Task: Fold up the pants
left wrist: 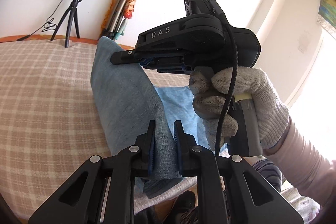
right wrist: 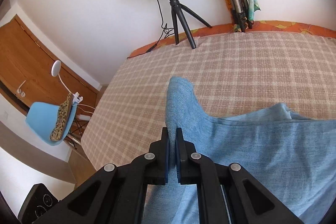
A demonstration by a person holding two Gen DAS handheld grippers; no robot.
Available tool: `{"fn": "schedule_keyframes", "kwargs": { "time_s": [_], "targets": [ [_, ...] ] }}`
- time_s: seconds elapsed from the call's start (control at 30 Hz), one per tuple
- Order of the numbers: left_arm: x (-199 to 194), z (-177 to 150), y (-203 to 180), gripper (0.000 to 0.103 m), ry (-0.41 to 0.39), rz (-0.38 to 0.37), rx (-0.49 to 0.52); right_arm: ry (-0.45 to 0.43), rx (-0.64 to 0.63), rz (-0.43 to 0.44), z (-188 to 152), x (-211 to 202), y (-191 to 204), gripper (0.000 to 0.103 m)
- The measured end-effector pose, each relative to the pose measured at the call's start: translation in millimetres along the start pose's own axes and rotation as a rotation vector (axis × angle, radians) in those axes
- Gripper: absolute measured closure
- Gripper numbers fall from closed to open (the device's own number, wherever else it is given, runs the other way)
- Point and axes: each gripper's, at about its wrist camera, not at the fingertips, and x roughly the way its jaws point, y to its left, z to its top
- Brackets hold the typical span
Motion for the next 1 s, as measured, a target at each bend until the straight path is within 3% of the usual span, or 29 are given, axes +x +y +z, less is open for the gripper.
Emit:
{"fn": "schedule_keyframes", "kwargs": {
  "time_s": [0.23, 0.53, 1.0],
  "targets": [
    [40, 10, -40, 0.089, 0.033, -0.075, 0.030, -0.117, 0.127, 0.047, -9, -52, -66, 0.100],
    [99, 18, -86, 0.090, 0.089, -0.155, 0.077, -0.236, 0.241, 0.044, -19, -114, -147, 0.100],
    [187, 8, -139, 0.090, 0.212, -0.250, 0.106, -0.340, 0.414, -0.008, -53, -173, -249, 0.100]
  ]
}}
